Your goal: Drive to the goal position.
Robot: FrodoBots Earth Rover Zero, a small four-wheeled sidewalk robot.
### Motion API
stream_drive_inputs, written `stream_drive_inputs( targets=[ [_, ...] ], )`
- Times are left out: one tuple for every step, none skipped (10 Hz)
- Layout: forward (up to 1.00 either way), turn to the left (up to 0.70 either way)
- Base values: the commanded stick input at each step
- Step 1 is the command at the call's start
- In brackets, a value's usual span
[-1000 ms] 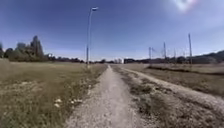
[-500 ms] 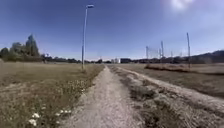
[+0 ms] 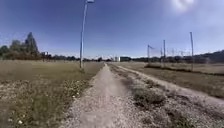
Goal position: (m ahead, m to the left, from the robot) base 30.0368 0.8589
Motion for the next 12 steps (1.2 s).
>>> stream_drive_inputs(
  targets=[
    [0.7,-0.35],
    [0.7,-0.28],
    [0.7,-0.1],
    [0.7,0.0],
    [0.7,0.0],
    [0.7,0.0],
    [0.7,0.0],
    [0.7,0.0],
    [0.7,0.0],
    [0.7,0.0],
    [0.7,0.0],
    [0.7,0.0]
  ],
)
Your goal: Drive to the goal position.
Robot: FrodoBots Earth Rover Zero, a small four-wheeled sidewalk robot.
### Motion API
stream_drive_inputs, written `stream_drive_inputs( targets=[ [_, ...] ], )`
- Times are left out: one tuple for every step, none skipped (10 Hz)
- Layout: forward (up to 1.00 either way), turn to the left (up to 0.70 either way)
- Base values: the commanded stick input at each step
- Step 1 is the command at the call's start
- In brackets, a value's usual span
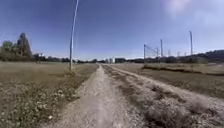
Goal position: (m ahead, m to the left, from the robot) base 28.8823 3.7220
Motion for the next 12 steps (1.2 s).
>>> stream_drive_inputs(
  targets=[
    [0.7,0.0],
    [0.7,0.0],
    [0.7,0.0],
    [0.7,0.0],
    [0.7,0.0],
    [0.7,0.0],
    [0.7,0.0],
    [0.7,0.0],
    [0.7,0.0],
    [0.7,0.0],
    [0.7,0.0],
    [0.7,0.0]
  ],
)
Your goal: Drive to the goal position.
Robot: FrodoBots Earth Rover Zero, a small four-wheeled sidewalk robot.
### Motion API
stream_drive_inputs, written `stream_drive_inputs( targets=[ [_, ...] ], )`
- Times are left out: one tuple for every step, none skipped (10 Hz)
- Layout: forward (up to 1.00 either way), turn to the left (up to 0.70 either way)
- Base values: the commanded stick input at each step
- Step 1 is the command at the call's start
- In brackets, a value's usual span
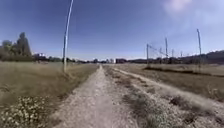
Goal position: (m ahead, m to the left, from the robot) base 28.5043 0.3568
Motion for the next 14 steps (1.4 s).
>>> stream_drive_inputs(
  targets=[
    [0.7,0.0],
    [0.7,0.0],
    [0.7,0.0],
    [0.7,0.0],
    [0.7,0.0],
    [0.7,0.0],
    [0.7,0.0],
    [0.7,0.0],
    [0.7,0.0],
    [0.7,0.0],
    [0.7,0.0],
    [0.7,0.0],
    [0.7,0.0],
    [0.7,0.0]
  ],
)
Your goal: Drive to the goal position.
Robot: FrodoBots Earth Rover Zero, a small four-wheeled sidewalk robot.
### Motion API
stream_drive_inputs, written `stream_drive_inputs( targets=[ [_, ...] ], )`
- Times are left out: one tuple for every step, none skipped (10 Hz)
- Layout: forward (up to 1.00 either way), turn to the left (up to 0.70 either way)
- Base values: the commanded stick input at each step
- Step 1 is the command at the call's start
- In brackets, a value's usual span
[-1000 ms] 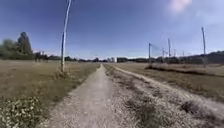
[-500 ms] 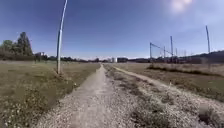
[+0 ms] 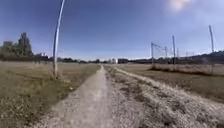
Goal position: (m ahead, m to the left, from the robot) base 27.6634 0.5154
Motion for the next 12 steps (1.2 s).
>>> stream_drive_inputs(
  targets=[
    [0.7,0.0],
    [0.7,0.0],
    [0.7,0.0],
    [0.7,0.0],
    [0.7,0.0],
    [0.7,0.0],
    [0.7,0.0],
    [0.7,0.0],
    [0.7,0.0],
    [0.7,0.0],
    [0.7,0.0],
    [0.7,0.0]
  ],
)
